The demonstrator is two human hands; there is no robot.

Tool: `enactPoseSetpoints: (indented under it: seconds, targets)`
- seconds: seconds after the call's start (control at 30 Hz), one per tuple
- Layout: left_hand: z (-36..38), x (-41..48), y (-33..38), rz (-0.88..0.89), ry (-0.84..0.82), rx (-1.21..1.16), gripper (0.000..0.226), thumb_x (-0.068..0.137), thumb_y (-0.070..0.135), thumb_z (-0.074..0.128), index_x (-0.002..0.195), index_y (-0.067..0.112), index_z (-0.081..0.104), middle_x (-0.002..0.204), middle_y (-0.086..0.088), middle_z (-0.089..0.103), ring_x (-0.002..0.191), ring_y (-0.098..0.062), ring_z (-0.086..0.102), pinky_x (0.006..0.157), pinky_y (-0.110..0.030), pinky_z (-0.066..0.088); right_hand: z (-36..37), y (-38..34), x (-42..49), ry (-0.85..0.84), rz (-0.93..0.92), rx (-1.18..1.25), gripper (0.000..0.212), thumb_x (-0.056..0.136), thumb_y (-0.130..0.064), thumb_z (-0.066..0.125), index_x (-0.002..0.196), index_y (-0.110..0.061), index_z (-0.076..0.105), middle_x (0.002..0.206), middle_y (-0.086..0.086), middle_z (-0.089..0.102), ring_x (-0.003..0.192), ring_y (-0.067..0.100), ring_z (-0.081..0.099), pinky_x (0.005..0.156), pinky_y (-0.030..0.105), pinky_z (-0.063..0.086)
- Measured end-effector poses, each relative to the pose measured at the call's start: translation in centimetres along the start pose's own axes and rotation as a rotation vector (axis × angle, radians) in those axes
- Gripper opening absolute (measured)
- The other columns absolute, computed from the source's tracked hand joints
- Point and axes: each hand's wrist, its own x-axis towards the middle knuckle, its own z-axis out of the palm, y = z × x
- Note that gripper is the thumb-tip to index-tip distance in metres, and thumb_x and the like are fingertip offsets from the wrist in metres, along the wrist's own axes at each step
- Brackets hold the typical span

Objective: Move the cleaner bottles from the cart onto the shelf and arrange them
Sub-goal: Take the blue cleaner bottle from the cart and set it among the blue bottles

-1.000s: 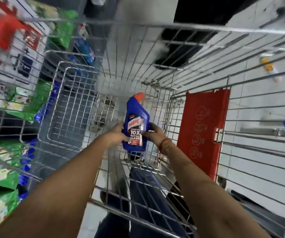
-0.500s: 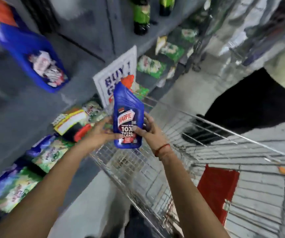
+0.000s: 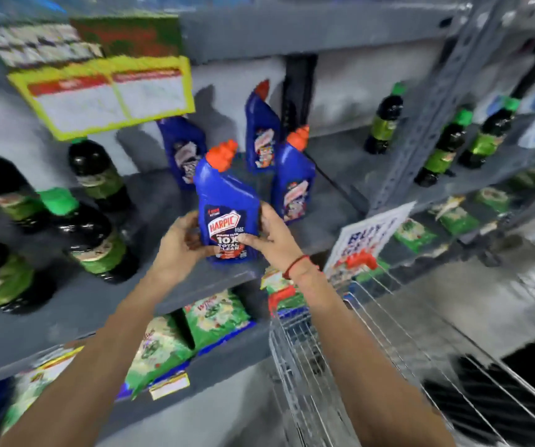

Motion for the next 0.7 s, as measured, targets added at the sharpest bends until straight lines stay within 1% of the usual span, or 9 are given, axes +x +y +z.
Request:
enactPoseSetpoints:
  seconds: [0.1,0.2,0.23,0.3,0.43,0.53,0.57,0.63,0.7]
  targets:
    - [-1.7,0.9,-0.8,0.0,0.094,-0.02,0.068,0.06,-0.022,0.069,0.122,-0.004,0.046,0.105,-0.012,0.058,0.071,0.003,0.064,0.071,-0.014,0.056,1.7,0.2,3.3,-0.076,0.0,-0.09,0.067,0.075,0.015,0.06,0.133,0.006,0.028,0.136,0.032,0.043,0.115,0.022,0.045,0.107,0.052,0.038]
    - [-2.6,1.5,-1.2,-0.04,0.152,-0.034,0.065,0.06,-0.019,0.072,0.119,-0.005,0.047,0.111,-0.026,0.057,0.087,-0.025,0.061,0.089,-0.048,0.052,2.6,1.0,6.1,-0.11,0.014,-0.195,0.069,0.075,0.011,0.063,0.134,0.002,0.028,0.135,0.029,0.045,0.122,0.033,0.048,0.107,0.058,0.036]
    - [-2.7,1.6,-1.4,-0.045,0.17,-0.02,0.063,0.06,-0.017,0.073,0.117,-0.006,0.048,0.113,-0.032,0.056,0.092,-0.028,0.06,0.091,-0.052,0.05,2.7,1.3,6.9,-0.117,0.018,-0.232,0.071,0.075,0.008,0.064,0.135,-0.002,0.027,0.136,0.027,0.046,0.124,0.036,0.047,0.106,0.058,0.036]
    - [-2.7,1.9,-1.9,-0.041,0.212,0.03,0.059,0.061,-0.013,0.075,0.114,-0.007,0.048,0.116,-0.037,0.054,0.095,-0.031,0.061,0.092,-0.052,0.05,3.0,2.0,8.0,-0.134,0.035,-0.304,0.074,0.075,0.005,0.065,0.136,-0.007,0.026,0.137,0.023,0.047,0.125,0.036,0.047,0.106,0.056,0.037]
    - [-2.5,2.5,-2.6,-0.038,0.263,0.104,0.059,0.066,-0.009,0.074,0.118,-0.005,0.047,0.118,-0.031,0.05,0.101,-0.039,0.062,0.091,-0.043,0.051,3.0,2.9,8.9,-0.137,0.065,-0.339,0.068,0.076,0.0,0.066,0.132,-0.009,0.029,0.133,0.022,0.05,0.122,0.035,0.05,0.104,0.056,0.039]
    - [-2.6,2.8,-3.1,-0.022,0.245,0.178,0.06,0.069,0.001,0.076,0.122,0.0,0.048,0.119,-0.023,0.052,0.094,-0.027,0.062,0.086,-0.034,0.05,2.5,2.7,9.1,-0.162,0.062,-0.336,0.064,0.078,-0.007,0.066,0.131,-0.015,0.031,0.13,0.017,0.053,0.118,0.029,0.053,0.101,0.053,0.045]
    - [-2.7,2.7,-3.3,-0.021,0.246,0.19,0.059,0.069,0.005,0.077,0.121,0.002,0.049,0.119,-0.021,0.053,0.093,-0.023,0.061,0.085,-0.034,0.05,2.5,2.6,9.0,-0.174,0.062,-0.331,0.064,0.078,-0.008,0.066,0.131,-0.017,0.031,0.13,0.016,0.054,0.117,0.027,0.054,0.1,0.051,0.046]
    - [-2.8,2.4,-3.8,-0.043,0.249,0.17,0.055,0.07,0.011,0.078,0.118,0.004,0.051,0.118,-0.02,0.057,0.095,-0.026,0.063,0.088,-0.04,0.053,2.4,2.5,8.4,-0.171,0.072,-0.294,0.064,0.078,-0.006,0.067,0.132,-0.015,0.032,0.13,0.017,0.053,0.114,0.023,0.055,0.097,0.042,0.049]
    - [-2.7,1.8,-4.7,-0.086,0.259,0.15,0.052,0.07,0.014,0.078,0.114,0.005,0.054,0.113,-0.021,0.062,0.098,-0.029,0.063,0.09,-0.044,0.053,2.0,2.8,7.0,-0.073,0.054,-0.297,0.056,0.077,-0.003,0.068,0.126,-0.01,0.042,0.122,0.018,0.057,0.104,0.018,0.055,0.088,0.03,0.052]
